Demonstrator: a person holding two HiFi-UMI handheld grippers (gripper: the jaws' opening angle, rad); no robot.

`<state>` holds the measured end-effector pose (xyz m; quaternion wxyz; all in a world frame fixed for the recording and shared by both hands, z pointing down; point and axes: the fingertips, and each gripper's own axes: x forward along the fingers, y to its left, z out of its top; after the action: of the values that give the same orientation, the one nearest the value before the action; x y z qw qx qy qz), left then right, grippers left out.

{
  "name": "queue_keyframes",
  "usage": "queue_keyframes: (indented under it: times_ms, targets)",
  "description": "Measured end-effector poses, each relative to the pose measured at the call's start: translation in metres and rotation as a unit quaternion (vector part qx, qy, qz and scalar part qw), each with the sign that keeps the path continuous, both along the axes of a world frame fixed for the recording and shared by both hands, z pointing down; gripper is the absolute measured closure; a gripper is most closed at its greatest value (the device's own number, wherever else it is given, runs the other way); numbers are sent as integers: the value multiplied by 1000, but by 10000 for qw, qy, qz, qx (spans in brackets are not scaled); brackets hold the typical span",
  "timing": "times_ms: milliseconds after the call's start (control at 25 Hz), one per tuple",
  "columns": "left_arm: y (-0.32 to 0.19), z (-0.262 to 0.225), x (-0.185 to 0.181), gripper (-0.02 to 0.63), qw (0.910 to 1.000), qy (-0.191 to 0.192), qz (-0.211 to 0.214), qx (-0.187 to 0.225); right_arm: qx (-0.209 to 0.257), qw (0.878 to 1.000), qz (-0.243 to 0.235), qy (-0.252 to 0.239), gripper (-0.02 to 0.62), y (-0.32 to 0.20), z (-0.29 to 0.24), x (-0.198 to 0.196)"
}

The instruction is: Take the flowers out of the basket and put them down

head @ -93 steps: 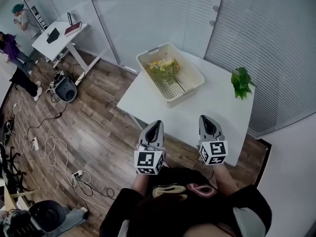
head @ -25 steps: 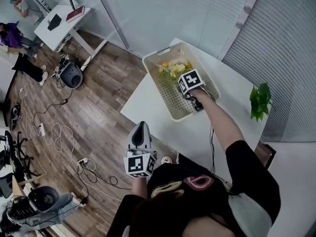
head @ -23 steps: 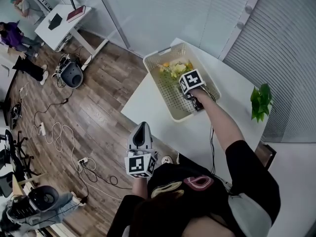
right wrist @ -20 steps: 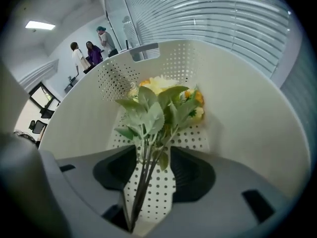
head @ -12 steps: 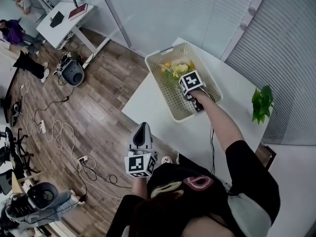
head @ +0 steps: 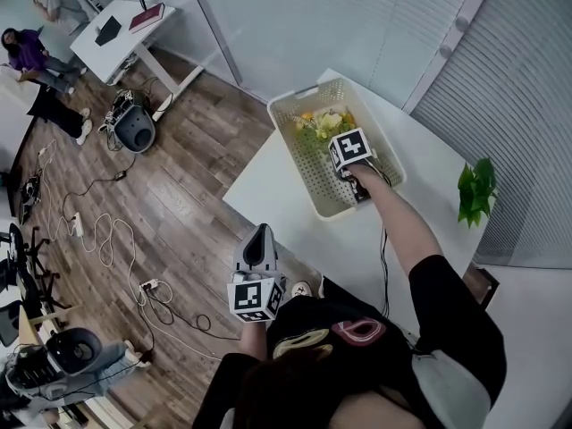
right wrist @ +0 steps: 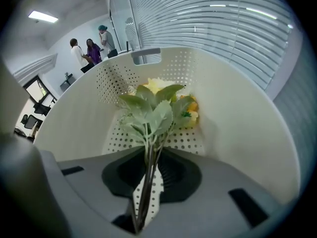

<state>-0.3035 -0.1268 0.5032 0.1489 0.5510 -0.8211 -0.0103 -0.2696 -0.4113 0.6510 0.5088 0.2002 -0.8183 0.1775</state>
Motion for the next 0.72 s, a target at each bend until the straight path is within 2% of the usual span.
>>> queue_keyframes:
  times_ms: [720]
  targets:
    - [8,-4,9,589,9999,-99,27,118,705,9939,-436,-727,544,-2,-70,-10]
